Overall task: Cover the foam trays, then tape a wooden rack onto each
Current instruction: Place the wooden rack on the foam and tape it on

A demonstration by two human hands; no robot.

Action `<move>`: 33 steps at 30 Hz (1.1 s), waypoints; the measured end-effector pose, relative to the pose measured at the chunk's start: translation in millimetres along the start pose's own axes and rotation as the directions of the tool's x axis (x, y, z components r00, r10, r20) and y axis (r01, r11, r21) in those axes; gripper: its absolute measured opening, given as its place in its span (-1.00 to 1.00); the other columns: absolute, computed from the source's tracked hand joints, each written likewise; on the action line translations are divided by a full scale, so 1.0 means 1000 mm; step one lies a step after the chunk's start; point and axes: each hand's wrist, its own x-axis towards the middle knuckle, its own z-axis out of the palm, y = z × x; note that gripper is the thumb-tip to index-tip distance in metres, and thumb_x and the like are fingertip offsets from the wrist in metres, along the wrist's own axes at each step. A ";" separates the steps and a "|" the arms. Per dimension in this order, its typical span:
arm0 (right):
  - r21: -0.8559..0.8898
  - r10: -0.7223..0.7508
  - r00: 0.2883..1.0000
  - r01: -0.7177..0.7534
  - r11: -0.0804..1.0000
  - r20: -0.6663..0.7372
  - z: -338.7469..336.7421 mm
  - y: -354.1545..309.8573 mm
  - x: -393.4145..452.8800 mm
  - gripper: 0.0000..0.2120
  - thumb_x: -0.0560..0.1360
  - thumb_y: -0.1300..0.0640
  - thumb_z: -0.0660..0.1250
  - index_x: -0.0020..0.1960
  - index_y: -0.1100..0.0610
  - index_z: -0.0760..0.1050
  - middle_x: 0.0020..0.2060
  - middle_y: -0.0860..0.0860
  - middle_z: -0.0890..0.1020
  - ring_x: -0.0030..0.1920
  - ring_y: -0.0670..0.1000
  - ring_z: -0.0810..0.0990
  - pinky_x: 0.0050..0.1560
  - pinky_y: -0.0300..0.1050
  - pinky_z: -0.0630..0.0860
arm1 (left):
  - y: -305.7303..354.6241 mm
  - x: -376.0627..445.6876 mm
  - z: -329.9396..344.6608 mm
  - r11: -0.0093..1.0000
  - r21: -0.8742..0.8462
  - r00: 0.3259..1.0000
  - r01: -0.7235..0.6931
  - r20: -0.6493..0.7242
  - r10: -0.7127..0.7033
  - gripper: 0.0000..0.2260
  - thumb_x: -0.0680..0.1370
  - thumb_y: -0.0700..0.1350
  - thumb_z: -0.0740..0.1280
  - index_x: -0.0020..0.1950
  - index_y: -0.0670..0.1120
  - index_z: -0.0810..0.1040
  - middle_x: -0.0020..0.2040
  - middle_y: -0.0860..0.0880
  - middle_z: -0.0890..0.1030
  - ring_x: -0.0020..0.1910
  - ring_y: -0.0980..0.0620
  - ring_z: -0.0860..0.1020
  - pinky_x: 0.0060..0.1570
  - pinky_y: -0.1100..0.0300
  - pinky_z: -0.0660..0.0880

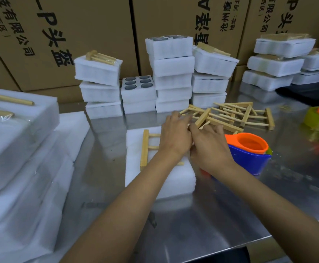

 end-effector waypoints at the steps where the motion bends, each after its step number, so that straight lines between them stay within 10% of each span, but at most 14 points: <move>1: 0.005 -0.015 1.000 0.015 1.000 0.006 0.002 -0.001 0.000 -0.70 0.38 0.22 0.26 0.10 0.07 0.43 -0.19 -0.03 0.59 -0.03 0.07 0.48 -0.02 -0.01 0.25 | -0.001 0.000 -0.004 0.999 -0.039 0.999 0.016 -0.043 -0.017 -0.57 0.55 -0.28 0.17 0.39 -0.05 0.50 0.27 -0.13 0.43 0.28 -0.14 0.36 0.29 0.02 0.33; 7: 0.173 -0.213 0.974 0.197 0.965 0.080 0.007 0.001 0.001 -0.90 0.47 0.18 0.29 -0.14 0.04 0.37 -0.23 -0.01 0.51 -0.08 0.01 0.38 -0.22 -0.13 0.18 | -0.029 -0.012 -0.038 0.992 -0.109 0.984 0.065 -0.158 -0.082 -0.57 0.52 -0.30 0.16 0.36 -0.07 0.47 0.32 -0.10 0.42 0.34 -0.09 0.33 0.32 0.07 0.27; 13: 0.107 -0.210 0.971 0.198 0.974 0.112 0.001 -0.001 -0.006 -0.83 0.52 0.12 0.34 0.11 0.06 0.49 -0.02 -0.02 0.48 0.03 -0.01 0.42 -0.18 -0.15 0.38 | -0.083 -0.029 -0.060 0.939 -0.233 0.913 0.252 -0.264 -0.310 -0.66 0.57 -0.23 0.21 0.33 -0.03 0.49 0.31 -0.07 0.46 0.35 -0.09 0.39 0.37 -0.03 0.31; 21: 0.322 -0.122 0.956 0.031 0.946 0.265 -0.002 -0.006 -0.017 -0.87 0.62 0.11 0.23 0.05 0.08 0.56 -0.08 -0.01 0.60 -0.14 -0.03 0.57 -0.14 -0.11 0.53 | -0.119 -0.067 -0.049 0.585 -0.556 0.737 0.590 0.075 -0.671 -0.68 0.54 0.12 0.17 -0.12 -0.08 0.57 0.09 -0.22 0.66 0.07 -0.20 0.60 0.22 -0.11 0.49; 24: 0.549 -0.090 0.983 -0.013 0.836 0.160 0.003 -0.006 -0.028 -0.80 0.61 0.21 0.21 -0.11 0.17 0.59 -0.25 -0.01 0.62 -0.26 -0.07 0.53 -0.26 -0.03 0.45 | -0.122 -0.069 -0.045 0.293 -0.814 0.745 0.501 0.233 -0.626 -0.76 0.61 0.05 0.27 0.01 -0.03 0.67 -0.06 -0.06 0.73 -0.15 0.00 0.69 -0.15 0.07 0.56; 27: 0.743 -0.007 0.990 -0.100 0.662 0.140 0.008 -0.020 -0.034 -0.73 0.64 0.21 0.18 0.13 0.02 0.64 -0.08 -0.05 0.65 -0.05 -0.15 0.56 -0.08 -0.17 0.50 | -0.127 -0.067 -0.051 0.055 -0.941 0.826 0.334 0.264 -0.498 -0.69 0.64 -0.02 0.25 0.35 -0.06 0.57 0.17 -0.11 0.67 0.07 -0.07 0.66 0.05 0.01 0.59; 30: 0.884 0.087 0.975 -0.224 0.411 0.207 0.012 -0.042 -0.031 -0.68 0.67 0.03 0.15 0.20 -0.37 0.52 0.09 -0.29 0.59 0.17 -0.38 0.45 0.08 -0.53 0.34 | -0.133 -0.070 -0.061 -0.014 -0.967 0.867 0.253 0.233 -0.440 -0.63 0.64 -0.05 0.23 0.46 0.00 0.46 0.34 -0.17 0.57 0.28 -0.22 0.56 0.31 -0.22 0.45; 33: 0.915 0.116 0.937 -0.346 0.208 0.328 0.018 -0.059 -0.021 -0.70 0.50 -0.37 0.19 0.21 -0.51 0.44 0.13 -0.47 0.49 0.24 -0.45 0.38 0.29 -0.35 0.26 | -0.139 -0.073 -0.068 0.051 -0.980 0.879 0.192 0.149 -0.453 -0.63 0.63 -0.09 0.22 0.46 0.05 0.45 0.37 -0.16 0.55 0.33 -0.24 0.52 0.35 -0.25 0.41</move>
